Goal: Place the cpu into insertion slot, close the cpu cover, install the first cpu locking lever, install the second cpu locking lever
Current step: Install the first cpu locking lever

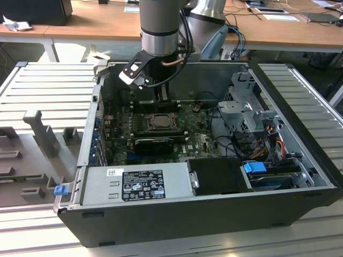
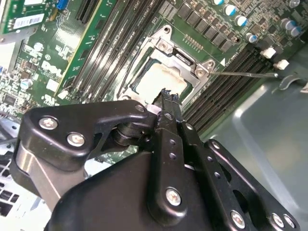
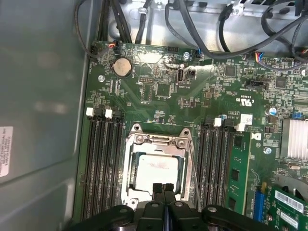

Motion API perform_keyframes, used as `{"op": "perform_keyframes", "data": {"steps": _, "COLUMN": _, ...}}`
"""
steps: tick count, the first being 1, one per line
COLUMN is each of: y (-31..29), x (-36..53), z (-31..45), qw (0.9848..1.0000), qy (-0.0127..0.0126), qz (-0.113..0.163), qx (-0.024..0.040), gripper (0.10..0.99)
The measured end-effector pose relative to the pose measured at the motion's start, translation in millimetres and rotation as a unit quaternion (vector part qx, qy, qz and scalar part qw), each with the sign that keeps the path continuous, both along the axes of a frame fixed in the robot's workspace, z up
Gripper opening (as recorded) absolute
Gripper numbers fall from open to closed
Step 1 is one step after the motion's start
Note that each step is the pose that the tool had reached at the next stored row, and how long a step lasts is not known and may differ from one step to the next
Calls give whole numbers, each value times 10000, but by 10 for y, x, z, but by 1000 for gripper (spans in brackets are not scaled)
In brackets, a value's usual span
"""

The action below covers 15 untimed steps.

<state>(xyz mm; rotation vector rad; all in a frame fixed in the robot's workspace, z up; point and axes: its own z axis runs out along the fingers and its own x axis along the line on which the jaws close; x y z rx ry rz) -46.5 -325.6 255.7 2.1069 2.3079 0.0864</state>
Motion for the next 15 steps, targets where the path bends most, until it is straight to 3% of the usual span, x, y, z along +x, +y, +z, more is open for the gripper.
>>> {"op": "perform_keyframes", "data": {"steps": 7, "y": 0, "x": 0, "z": 97, "qw": 10000, "qy": 0, "qz": 0, "qx": 0, "gripper": 106}}
{"op": "perform_keyframes", "data": {"steps": 10, "y": 0, "x": 0, "z": 218, "qw": 10000, "qy": 0, "qz": 0, "qx": 0, "gripper": 106}}
{"op": "perform_keyframes", "data": {"steps": 15, "y": 0, "x": 0, "z": 350, "qw": 10000, "qy": 0, "qz": 0, "qx": 0, "gripper": 106}}
